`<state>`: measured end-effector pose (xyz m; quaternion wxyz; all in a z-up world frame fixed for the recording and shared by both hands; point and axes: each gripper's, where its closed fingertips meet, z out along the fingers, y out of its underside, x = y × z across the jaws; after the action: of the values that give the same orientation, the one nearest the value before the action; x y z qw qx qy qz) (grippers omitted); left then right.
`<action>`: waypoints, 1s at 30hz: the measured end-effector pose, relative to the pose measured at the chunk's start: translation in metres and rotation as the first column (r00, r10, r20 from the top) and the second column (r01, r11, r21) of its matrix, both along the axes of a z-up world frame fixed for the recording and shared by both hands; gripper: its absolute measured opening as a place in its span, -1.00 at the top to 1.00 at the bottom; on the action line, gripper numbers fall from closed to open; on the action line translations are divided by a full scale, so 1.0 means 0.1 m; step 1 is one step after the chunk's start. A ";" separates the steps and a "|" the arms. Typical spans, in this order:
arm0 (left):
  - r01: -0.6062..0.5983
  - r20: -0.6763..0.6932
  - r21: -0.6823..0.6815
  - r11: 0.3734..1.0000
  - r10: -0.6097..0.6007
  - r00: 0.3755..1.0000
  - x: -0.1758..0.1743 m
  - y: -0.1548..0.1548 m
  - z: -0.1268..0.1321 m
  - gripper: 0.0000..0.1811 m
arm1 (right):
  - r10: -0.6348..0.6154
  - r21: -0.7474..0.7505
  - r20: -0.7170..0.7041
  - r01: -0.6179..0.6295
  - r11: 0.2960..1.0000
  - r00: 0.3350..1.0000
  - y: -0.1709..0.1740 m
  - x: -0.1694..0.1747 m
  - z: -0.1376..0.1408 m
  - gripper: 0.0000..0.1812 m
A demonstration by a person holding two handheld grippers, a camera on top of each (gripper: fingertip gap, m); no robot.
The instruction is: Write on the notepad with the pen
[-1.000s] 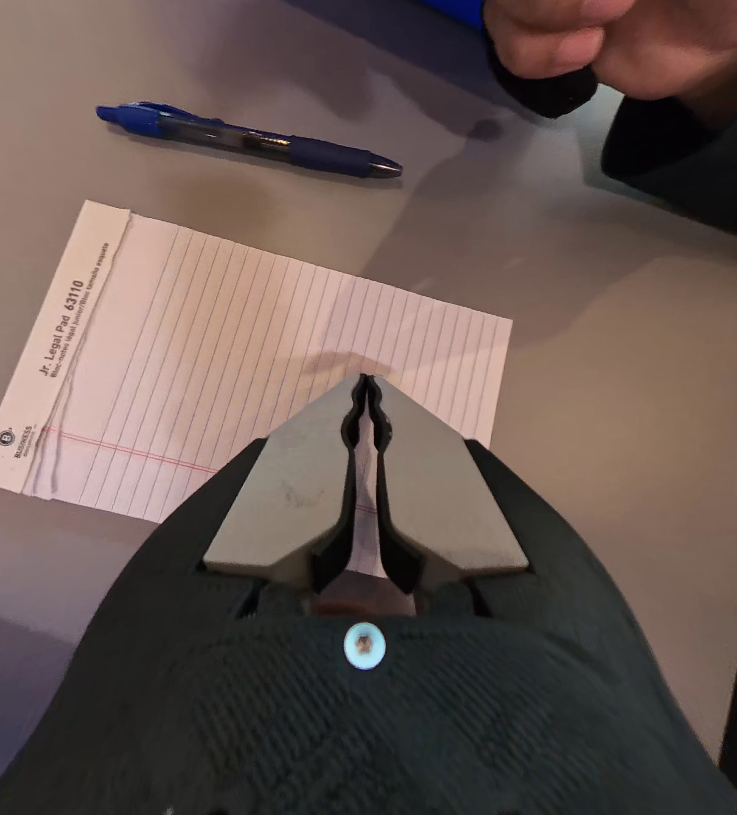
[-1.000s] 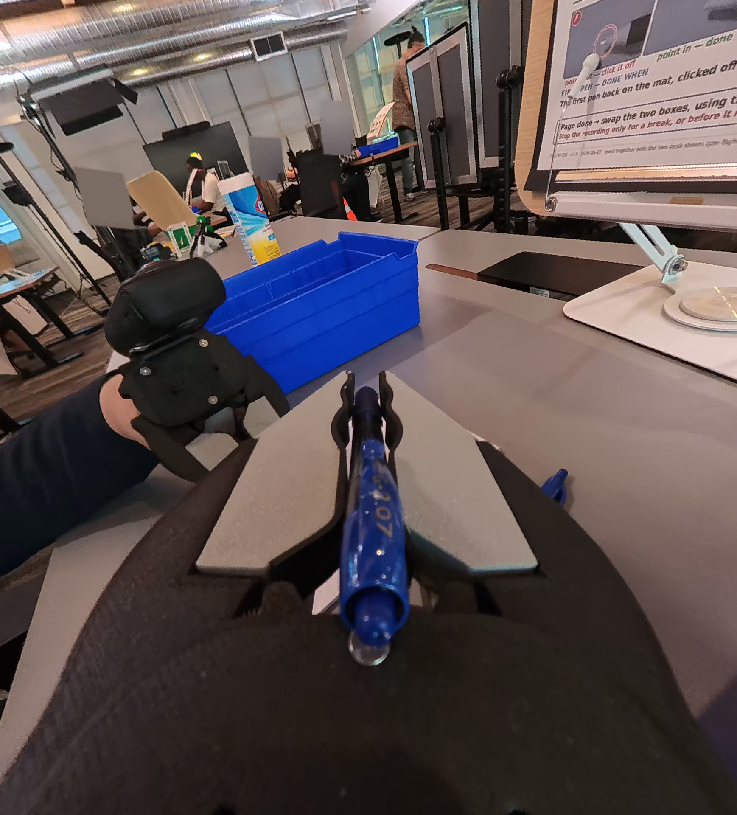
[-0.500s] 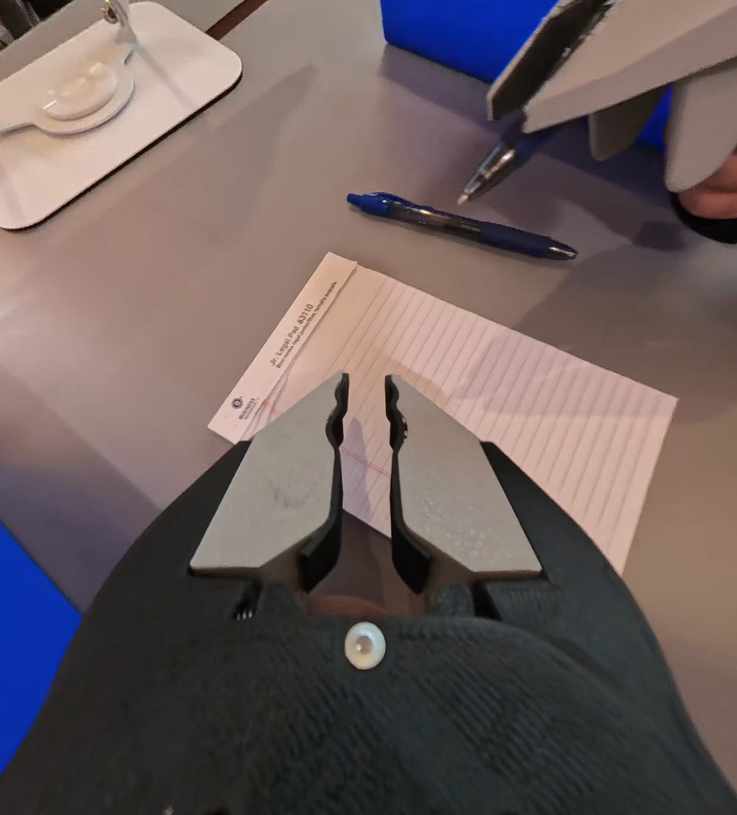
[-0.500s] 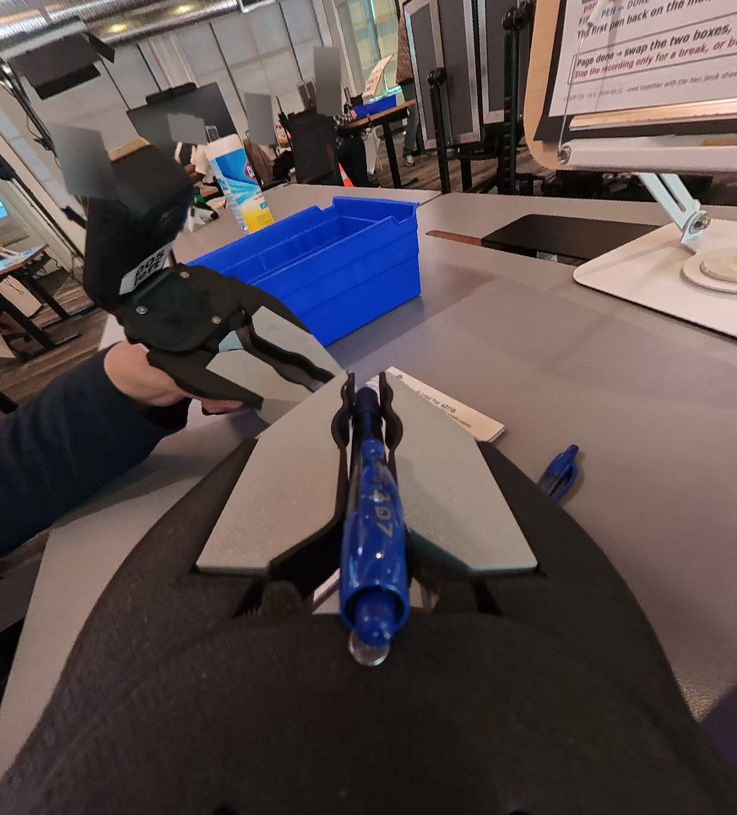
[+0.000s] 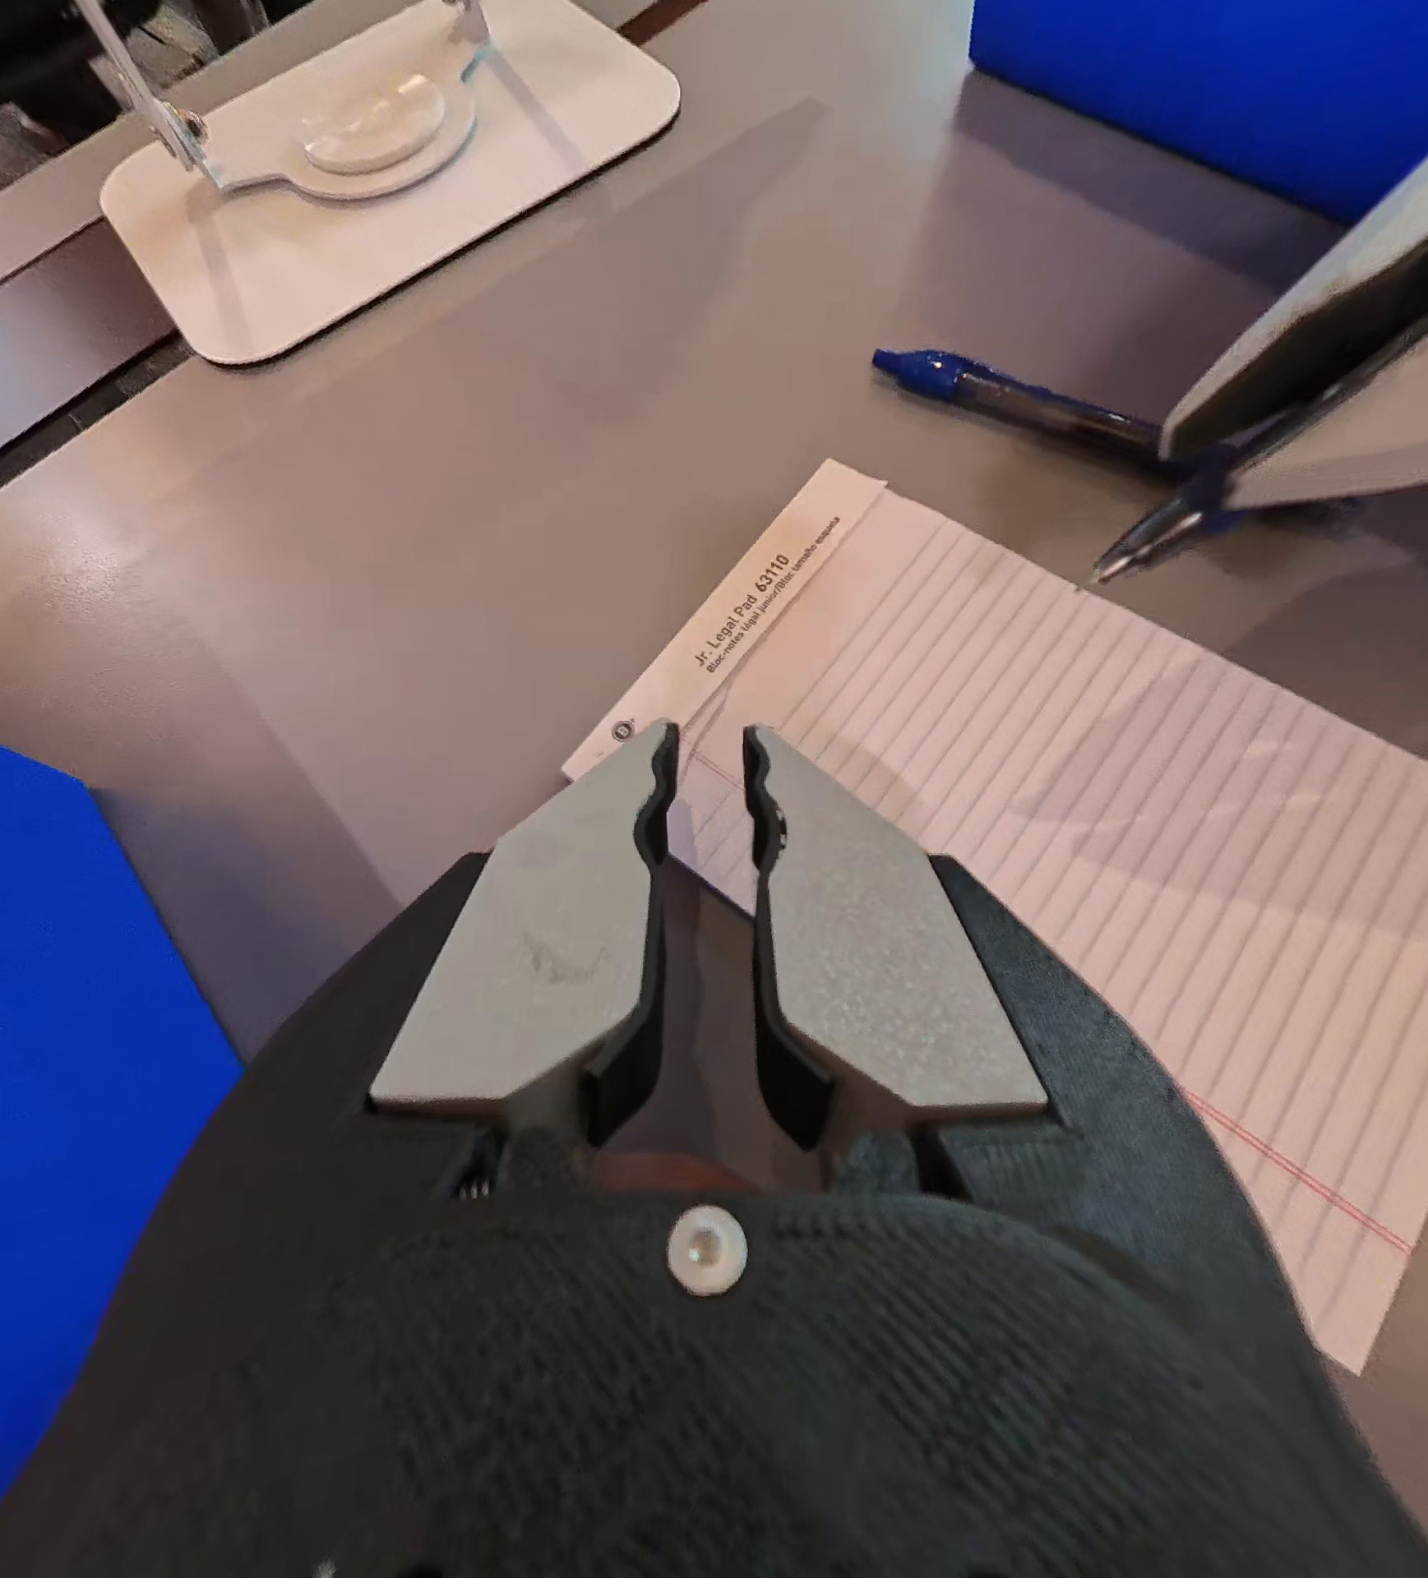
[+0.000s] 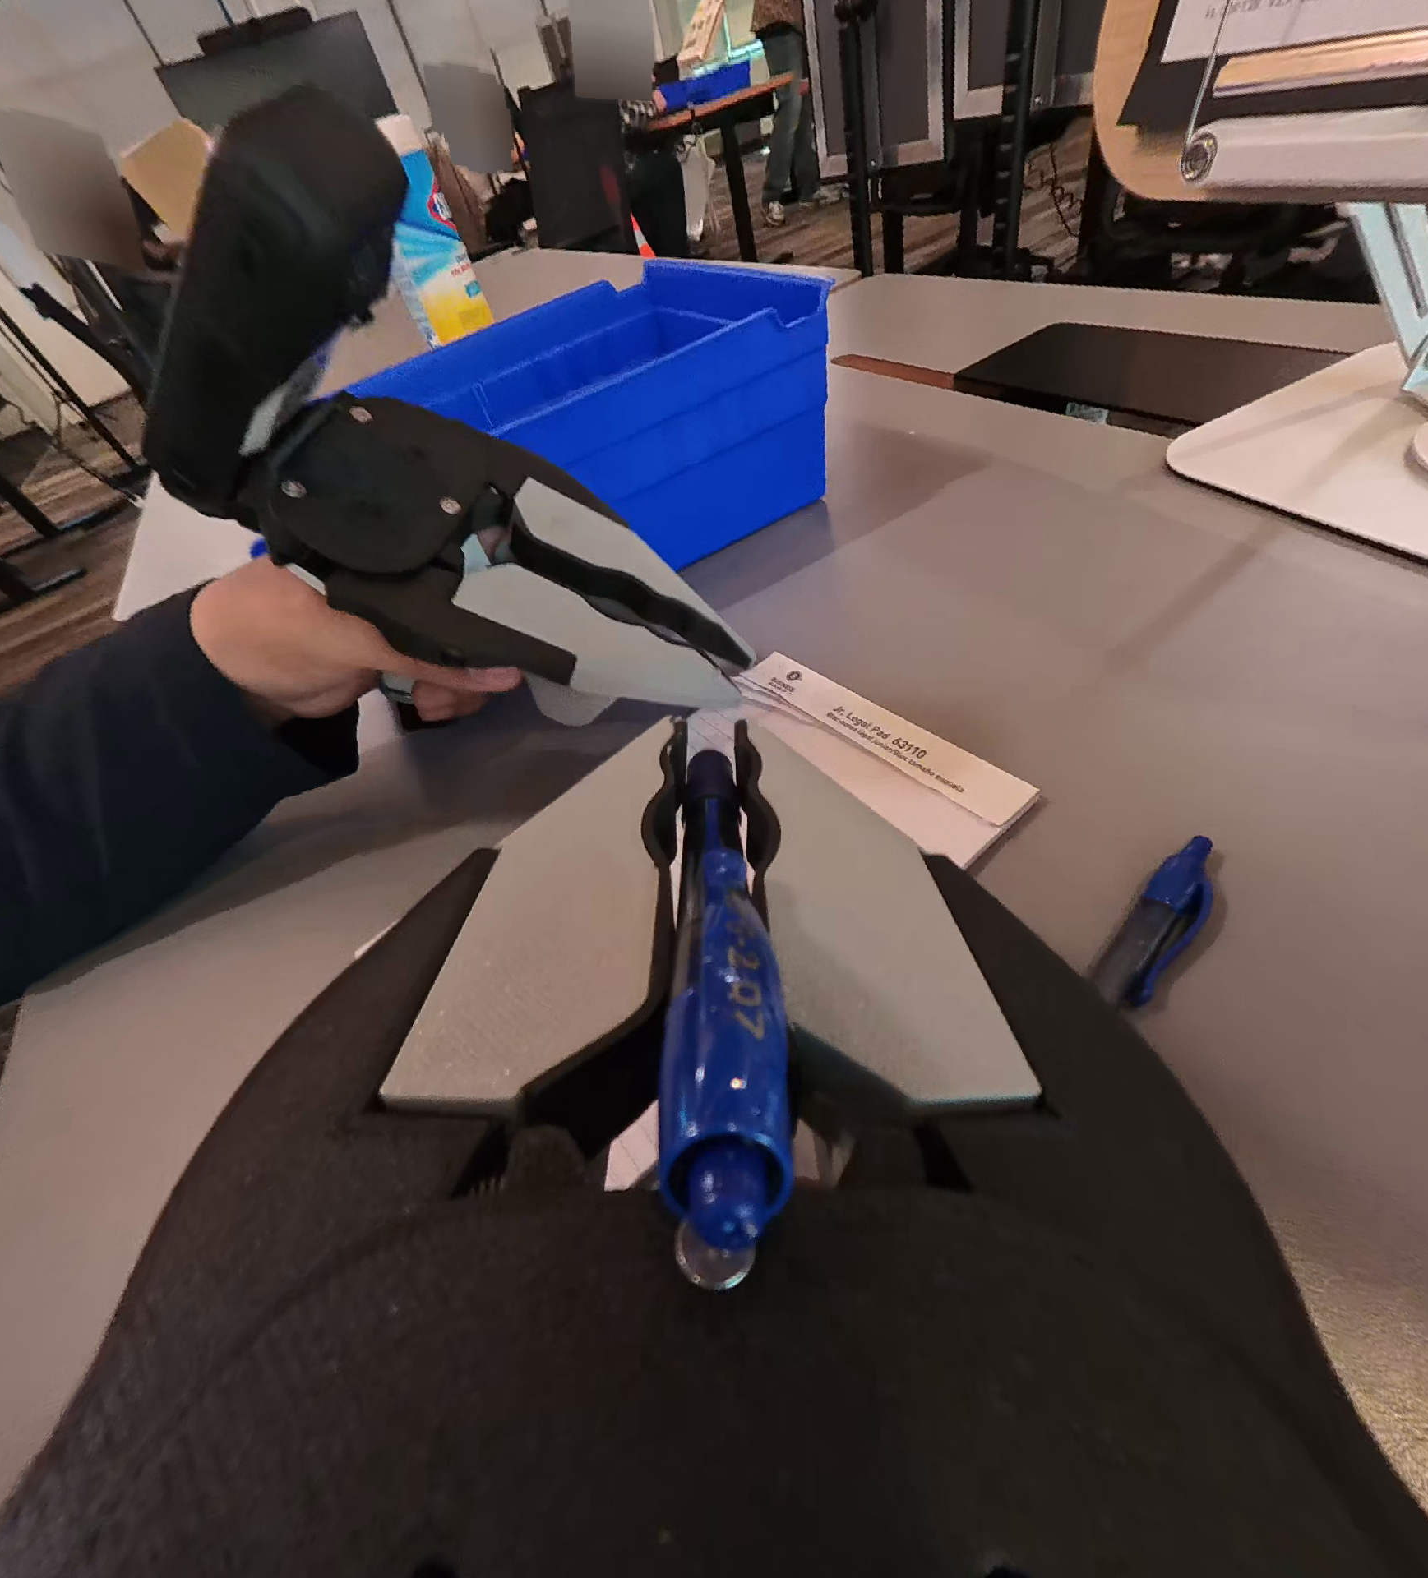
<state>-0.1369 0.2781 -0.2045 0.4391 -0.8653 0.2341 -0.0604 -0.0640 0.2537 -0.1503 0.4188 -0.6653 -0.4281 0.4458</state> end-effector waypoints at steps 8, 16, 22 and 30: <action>-0.049 -0.070 0.074 0.996 0.054 0.996 -0.01 0.07 0.05 0.82 | -0.007 0.050 0.058 0.005 0.999 0.998 -0.01 -0.05 -0.09 0.92; -0.063 -0.115 0.077 0.995 0.071 0.991 -0.02 0.09 -0.03 0.77 | -0.002 0.048 0.052 0.000 0.999 0.999 -0.02 -0.06 -0.09 0.92; -0.099 -0.117 0.107 0.989 0.111 0.987 -0.09 0.13 0.00 0.77 | 0.009 0.077 0.070 -0.014 0.997 0.997 -0.06 -0.08 -0.10 0.92; -0.123 -0.153 0.149 0.981 0.146 0.977 -0.10 0.14 0.02 0.77 | 0.004 0.105 0.069 -0.011 0.994 0.998 -0.05 -0.05 -0.06 0.92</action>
<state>-0.1472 0.2925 -0.2026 0.4806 -0.8486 0.2136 0.0569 -0.0691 0.2485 -0.1559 0.4366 -0.6556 -0.4678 0.4009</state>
